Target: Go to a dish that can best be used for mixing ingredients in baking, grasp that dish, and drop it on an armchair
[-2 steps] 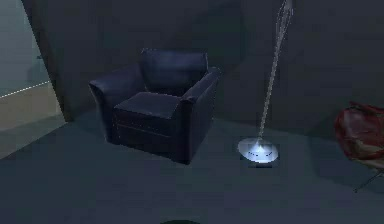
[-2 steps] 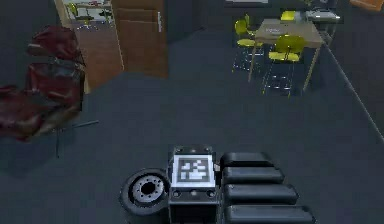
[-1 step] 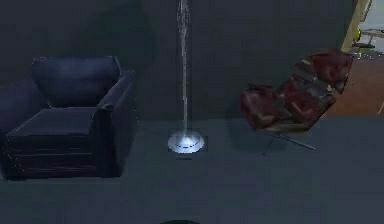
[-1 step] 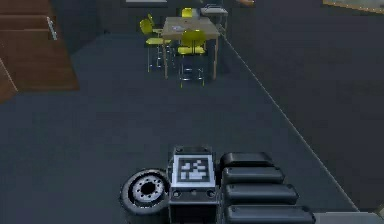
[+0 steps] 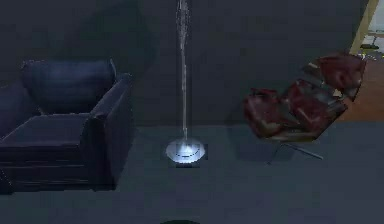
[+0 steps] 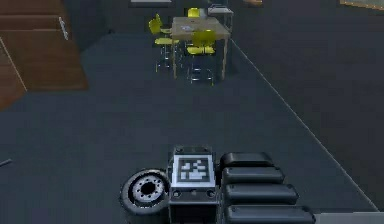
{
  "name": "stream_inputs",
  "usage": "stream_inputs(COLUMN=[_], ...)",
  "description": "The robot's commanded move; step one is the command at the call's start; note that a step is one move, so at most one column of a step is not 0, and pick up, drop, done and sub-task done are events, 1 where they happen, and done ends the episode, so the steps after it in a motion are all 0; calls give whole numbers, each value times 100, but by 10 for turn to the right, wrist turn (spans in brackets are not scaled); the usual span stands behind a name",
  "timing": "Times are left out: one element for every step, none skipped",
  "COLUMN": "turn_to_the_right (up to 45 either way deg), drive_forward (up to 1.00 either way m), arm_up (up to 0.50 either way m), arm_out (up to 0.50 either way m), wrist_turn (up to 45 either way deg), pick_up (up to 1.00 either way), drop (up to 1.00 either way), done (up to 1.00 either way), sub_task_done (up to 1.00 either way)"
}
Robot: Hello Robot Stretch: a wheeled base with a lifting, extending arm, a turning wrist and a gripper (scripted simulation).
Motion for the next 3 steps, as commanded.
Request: stream_inputs(turn_to_the_right=[-450,-150,0], drive_forward=[0,0,100], arm_up=[0,0,0], arm_out=[0,0,0], wrist_turn=[0,0,0], pick_up=[0,0,0], drop=[0,0,0], done=[0,0,0], sub_task_done=[0,0,0])
